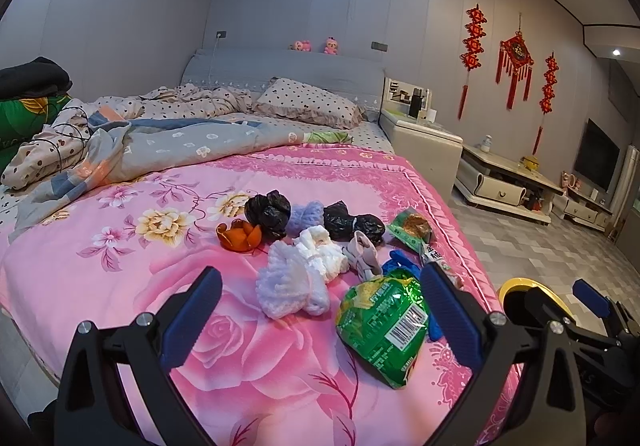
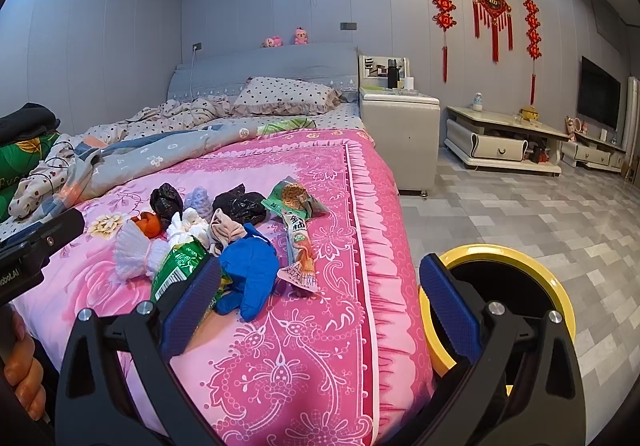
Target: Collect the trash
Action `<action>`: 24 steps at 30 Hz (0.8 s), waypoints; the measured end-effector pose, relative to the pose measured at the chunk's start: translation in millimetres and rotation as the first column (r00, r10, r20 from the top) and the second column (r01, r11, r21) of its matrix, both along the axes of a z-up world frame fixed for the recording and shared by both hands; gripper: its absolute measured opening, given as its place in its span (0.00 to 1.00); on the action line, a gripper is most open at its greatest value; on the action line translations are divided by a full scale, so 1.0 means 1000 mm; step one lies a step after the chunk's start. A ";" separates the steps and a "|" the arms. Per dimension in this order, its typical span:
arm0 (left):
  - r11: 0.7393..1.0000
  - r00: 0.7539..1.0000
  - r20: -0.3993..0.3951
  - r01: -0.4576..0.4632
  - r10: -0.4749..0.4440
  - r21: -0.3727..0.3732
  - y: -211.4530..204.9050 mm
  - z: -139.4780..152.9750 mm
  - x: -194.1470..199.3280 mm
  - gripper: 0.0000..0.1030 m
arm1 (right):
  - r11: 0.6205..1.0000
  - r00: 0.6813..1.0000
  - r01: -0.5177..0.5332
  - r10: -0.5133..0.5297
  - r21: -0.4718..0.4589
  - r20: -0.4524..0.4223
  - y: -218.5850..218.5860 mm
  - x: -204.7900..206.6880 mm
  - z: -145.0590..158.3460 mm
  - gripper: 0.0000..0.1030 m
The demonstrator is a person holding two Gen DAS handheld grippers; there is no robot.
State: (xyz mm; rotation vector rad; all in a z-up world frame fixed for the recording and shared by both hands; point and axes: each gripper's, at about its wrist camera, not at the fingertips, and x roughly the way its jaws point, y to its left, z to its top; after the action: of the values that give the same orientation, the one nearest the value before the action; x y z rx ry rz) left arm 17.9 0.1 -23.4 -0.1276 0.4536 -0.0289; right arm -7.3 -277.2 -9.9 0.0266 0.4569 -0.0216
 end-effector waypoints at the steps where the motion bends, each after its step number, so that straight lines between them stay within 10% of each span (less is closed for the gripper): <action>1: 1.000 1.000 0.000 -0.001 0.001 0.000 0.000 0.000 0.000 0.93 | 1.000 1.000 0.000 0.000 0.000 -0.001 0.000 0.000 0.000 0.92; 24: 1.000 1.000 -0.017 0.003 -0.003 -0.012 0.000 -0.003 0.002 0.93 | 1.000 1.000 0.006 -0.006 -0.004 -0.025 -0.002 0.002 0.001 0.92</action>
State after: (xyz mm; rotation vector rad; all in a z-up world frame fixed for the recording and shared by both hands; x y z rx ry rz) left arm 20.2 0.5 -26.0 -0.1388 0.4707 -0.0336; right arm -4.9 -278.9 -8.9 0.0237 0.4818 -0.0291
